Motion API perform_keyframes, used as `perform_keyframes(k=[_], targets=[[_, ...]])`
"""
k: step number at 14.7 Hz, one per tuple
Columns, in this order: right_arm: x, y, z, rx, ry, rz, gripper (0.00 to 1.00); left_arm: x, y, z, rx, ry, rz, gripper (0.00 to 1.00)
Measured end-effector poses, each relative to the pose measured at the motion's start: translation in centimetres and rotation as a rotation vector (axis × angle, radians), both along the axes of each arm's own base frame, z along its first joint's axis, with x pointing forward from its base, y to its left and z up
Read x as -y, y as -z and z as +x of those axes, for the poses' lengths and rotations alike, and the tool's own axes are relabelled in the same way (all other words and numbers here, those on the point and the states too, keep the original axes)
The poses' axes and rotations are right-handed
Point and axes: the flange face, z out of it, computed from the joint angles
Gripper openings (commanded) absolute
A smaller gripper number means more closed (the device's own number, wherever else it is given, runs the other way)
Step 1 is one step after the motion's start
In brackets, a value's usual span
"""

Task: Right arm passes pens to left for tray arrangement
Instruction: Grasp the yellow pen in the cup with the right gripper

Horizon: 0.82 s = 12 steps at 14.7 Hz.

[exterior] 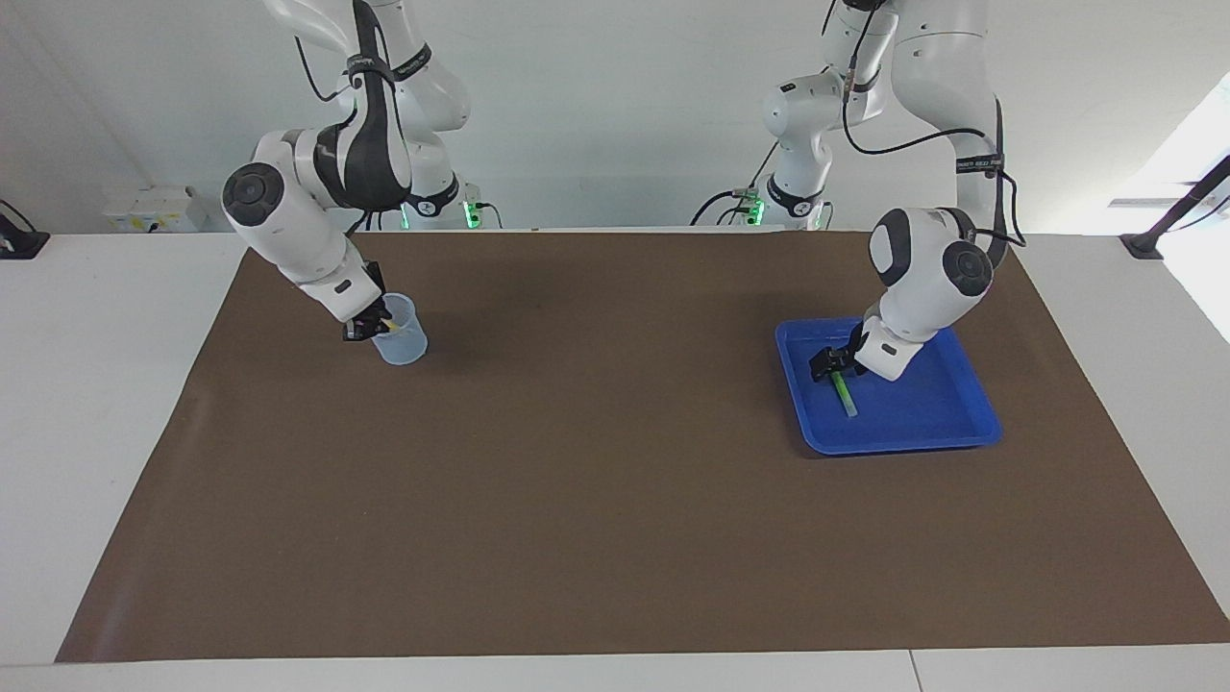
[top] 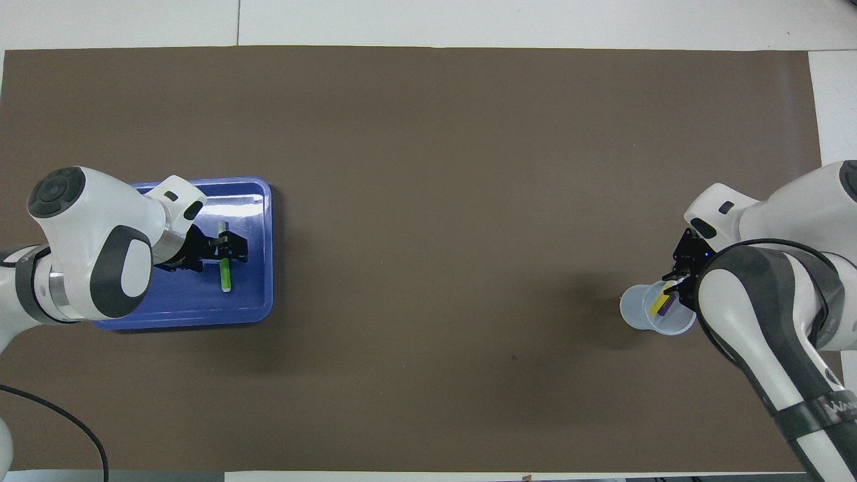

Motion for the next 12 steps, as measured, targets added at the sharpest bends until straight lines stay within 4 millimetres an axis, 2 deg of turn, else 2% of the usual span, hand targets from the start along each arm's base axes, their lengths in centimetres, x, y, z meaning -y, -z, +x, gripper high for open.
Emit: perform_keyframes(k=[2, 3, 5, 7, 9, 12], targets=[[0.0, -0.3, 0.0, -0.012, 0.005, 0.000, 0.02, 0.0, -0.1, 0.1, 0.002, -0.001, 0.000, 0.96], [0.0, -0.8, 0.1, -0.021, 0.019, -0.003, 0.02, 0.0, -0.1, 0.1, 0.003, -0.001, 0.000, 1.00], [-0.1, -2.5, 0.4, -0.044, 0.074, -0.011, 0.01, 0.0, -0.4, 0.3, 0.009, -0.002, -0.001, 1.00], [-0.7, -4.9, 0.6, -0.058, 0.155, -0.003, 0.01, 0.0, -0.6, 0.4, 0.010, -0.003, -0.001, 1.00], [-1.4, -8.2, 0.2, -0.064, 0.269, 0.007, 0.01, 0.0, -1.3, 0.8, -0.002, -0.001, -0.002, 1.00], [-3.3, -13.1, -1.0, -0.069, 0.465, 0.026, 0.00, 0.4, -4.1, 1.8, -0.042, -0.028, 0.002, 1.00]])
